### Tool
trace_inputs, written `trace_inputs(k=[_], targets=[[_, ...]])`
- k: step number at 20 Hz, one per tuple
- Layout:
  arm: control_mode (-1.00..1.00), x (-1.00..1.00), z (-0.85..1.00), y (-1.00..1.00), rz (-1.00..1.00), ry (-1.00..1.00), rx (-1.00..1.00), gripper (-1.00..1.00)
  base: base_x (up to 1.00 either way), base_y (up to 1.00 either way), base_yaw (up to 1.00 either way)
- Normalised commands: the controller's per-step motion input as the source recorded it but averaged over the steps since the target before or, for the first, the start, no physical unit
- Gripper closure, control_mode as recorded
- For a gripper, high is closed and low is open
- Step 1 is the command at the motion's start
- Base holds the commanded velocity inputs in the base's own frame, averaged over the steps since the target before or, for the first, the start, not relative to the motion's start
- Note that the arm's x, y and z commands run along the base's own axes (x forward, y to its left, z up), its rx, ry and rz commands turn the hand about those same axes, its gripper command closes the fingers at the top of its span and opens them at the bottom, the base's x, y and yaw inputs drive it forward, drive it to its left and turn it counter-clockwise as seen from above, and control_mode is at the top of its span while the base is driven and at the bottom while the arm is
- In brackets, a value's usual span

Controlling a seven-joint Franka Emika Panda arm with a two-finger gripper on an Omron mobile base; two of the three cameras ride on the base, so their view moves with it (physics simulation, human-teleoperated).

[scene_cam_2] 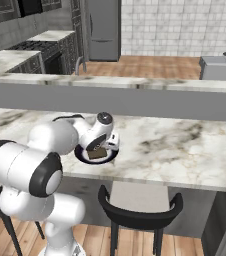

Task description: Start the toaster. Once the lever pops up, take the bread to the plate on the dining counter.

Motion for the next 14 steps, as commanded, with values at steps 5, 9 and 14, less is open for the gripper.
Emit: trace_inputs(k=[5,9,14], targets=[[-1.00,-0.34,0.51,0.00,-0.03,0.13,-0.02,-1.00,0.00,0.00,0.00],[-1.00,-0.35,0.61,0.01,-0.04,0.13,0.00,-1.00,0.00,0.00,0.00],[-1.00,-0.55,0.48,0.04,-0.05,0.05,-0.03,-1.00,0.00,0.00,0.00]])
